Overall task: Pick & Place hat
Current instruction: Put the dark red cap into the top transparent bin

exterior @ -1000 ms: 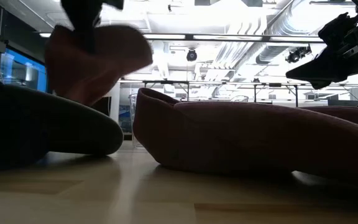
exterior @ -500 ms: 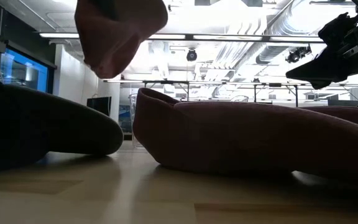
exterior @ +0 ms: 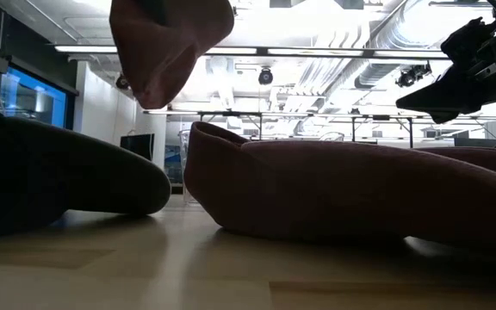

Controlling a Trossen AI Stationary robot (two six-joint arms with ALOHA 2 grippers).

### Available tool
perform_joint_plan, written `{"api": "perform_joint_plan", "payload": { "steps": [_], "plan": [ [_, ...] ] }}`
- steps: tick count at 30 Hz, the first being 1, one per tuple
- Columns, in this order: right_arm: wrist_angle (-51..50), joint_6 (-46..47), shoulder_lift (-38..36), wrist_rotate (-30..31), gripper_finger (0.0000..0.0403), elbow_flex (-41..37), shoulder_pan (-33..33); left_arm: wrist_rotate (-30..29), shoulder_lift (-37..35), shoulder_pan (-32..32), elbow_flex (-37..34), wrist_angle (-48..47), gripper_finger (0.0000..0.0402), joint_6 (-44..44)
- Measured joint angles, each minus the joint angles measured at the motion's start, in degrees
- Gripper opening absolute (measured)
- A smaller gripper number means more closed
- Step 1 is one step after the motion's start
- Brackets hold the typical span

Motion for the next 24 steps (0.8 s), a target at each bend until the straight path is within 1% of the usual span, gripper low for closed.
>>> {"api": "perform_joint_plan", "payload": {
  "steps": [15,24],
  "plan": [
    [0.0,0.0,0.0,0.0,0.0,0.0,0.0,0.3,-1.5,0.0,0.0,1.7,0.0,-8.0],
    [0.0,0.0,0.0,0.0,0.0,0.0,0.0,1.6,-1.5,0.0,0.0,4.6,0.0,-9.6]
  ]
}}
